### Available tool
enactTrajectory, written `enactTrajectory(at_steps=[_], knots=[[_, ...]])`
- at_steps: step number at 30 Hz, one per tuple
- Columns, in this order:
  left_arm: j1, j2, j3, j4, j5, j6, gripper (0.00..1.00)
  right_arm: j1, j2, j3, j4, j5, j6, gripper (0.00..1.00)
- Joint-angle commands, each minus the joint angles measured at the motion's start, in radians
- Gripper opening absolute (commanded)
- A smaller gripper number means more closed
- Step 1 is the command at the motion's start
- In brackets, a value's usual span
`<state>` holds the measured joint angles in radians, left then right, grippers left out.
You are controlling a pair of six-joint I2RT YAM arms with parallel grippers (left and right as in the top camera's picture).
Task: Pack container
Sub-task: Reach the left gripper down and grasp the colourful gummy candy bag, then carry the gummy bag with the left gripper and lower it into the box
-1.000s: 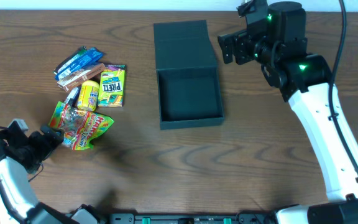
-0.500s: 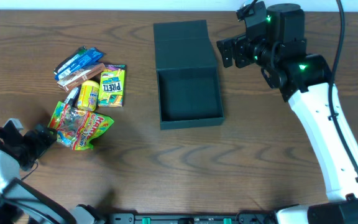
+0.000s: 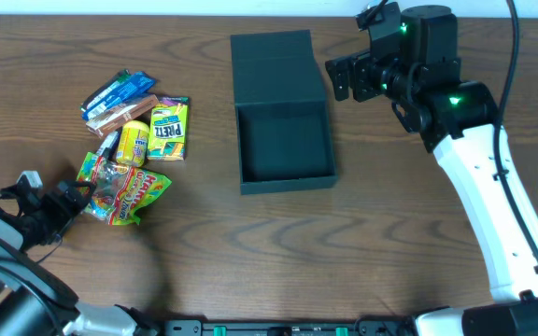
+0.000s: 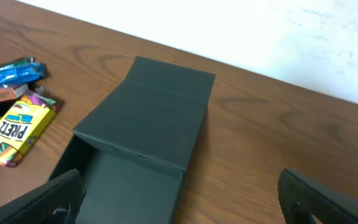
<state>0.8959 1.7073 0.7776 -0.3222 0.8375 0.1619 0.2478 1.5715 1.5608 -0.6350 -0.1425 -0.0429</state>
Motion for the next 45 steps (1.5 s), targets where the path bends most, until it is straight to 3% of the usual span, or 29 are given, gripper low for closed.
enactTrajectory(at_steps=[1, 7, 10, 14, 17, 18, 21, 30, 38, 45], knots=[[0.002, 0.059, -0.004, 0.001, 0.048, 0.042, 0.95, -0.005, -0.006, 0.01, -0.001, -0.009, 0.029, 0.99], [0.0, 0.134, -0.004, 0.002, 0.061, 0.05, 1.0, -0.005, -0.006, 0.01, 0.0, -0.019, 0.031, 0.99], [0.0, 0.165, -0.004, -0.002, 0.072, 0.053, 0.77, -0.005, -0.006, 0.01, 0.005, -0.019, 0.039, 0.99], [0.0, 0.174, -0.004, -0.041, 0.031, 0.075, 0.67, -0.005, -0.006, 0.01, 0.007, -0.019, 0.043, 0.99], [0.0, 0.174, -0.004, -0.052, 0.012, 0.078, 0.41, -0.005, -0.006, 0.01, 0.008, -0.019, 0.043, 0.99], [0.0, 0.174, -0.004, -0.052, 0.012, 0.078, 0.27, -0.005, -0.006, 0.01, 0.009, -0.019, 0.043, 0.99], [0.0, 0.174, -0.004, -0.059, 0.013, 0.077, 0.06, -0.005, -0.006, 0.01, 0.013, -0.019, 0.043, 0.99], [0.0, 0.159, 0.097, -0.195, 0.105, 0.061, 0.06, -0.005, -0.006, 0.01, 0.015, -0.019, 0.042, 0.99], [-0.016, -0.073, 0.29, -0.367, 0.103, 0.028, 0.06, -0.005, -0.006, 0.01, 0.016, -0.019, 0.042, 0.99], [-0.214, -0.265, 0.414, -0.365, 0.103, -0.042, 0.06, -0.035, -0.009, 0.01, 0.022, 0.037, 0.06, 0.99]])
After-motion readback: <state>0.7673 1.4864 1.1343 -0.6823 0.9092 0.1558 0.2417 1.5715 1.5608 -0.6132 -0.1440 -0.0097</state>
